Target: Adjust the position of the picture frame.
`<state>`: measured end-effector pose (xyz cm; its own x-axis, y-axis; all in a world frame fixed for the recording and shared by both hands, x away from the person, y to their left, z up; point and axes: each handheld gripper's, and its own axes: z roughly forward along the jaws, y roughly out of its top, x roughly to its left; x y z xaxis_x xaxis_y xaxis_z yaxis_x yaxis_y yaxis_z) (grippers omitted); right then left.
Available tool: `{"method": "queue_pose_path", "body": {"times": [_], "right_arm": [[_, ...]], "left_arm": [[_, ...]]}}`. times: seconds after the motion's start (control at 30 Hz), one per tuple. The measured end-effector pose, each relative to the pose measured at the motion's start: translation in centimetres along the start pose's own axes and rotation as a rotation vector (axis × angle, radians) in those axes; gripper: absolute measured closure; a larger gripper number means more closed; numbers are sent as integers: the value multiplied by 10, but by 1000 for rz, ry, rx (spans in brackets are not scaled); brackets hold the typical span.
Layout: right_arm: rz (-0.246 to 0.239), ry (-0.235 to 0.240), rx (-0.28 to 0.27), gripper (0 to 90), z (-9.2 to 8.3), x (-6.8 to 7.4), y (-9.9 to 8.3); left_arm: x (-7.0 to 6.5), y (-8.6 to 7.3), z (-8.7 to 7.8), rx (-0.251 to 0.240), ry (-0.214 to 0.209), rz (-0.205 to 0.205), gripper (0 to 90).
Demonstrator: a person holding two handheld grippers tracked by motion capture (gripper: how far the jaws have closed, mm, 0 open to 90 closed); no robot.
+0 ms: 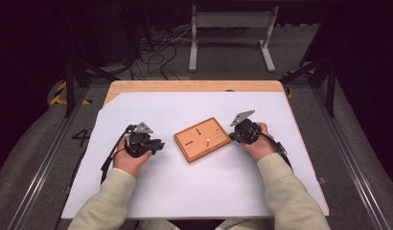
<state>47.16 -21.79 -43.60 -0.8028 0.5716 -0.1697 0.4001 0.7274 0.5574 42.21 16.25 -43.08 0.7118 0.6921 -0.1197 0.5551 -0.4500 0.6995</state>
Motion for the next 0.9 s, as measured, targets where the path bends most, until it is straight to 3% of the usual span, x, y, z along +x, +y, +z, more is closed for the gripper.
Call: {"method": "queue_pose_path", "body": {"times": [0.07,0.13,0.37,0.53,0.9], "right_arm": [[-17,0,10,900,-2,2,-1],[-27,37,3,900,-3,4,-2],[-81,89,13,900,-4,18,2],[-139,120,19,900,-6,37,5],[-168,188,-4,900,-6,62,9]], "left_arm": [[-1,0,0,3,-1,3,745],[-1,0,1,2,-4,2,741],[2,-1,-1,-6,-1,-13,738],[5,-2,-4,-10,13,-13,734],[9,-5,-9,-18,9,-32,726]]}}
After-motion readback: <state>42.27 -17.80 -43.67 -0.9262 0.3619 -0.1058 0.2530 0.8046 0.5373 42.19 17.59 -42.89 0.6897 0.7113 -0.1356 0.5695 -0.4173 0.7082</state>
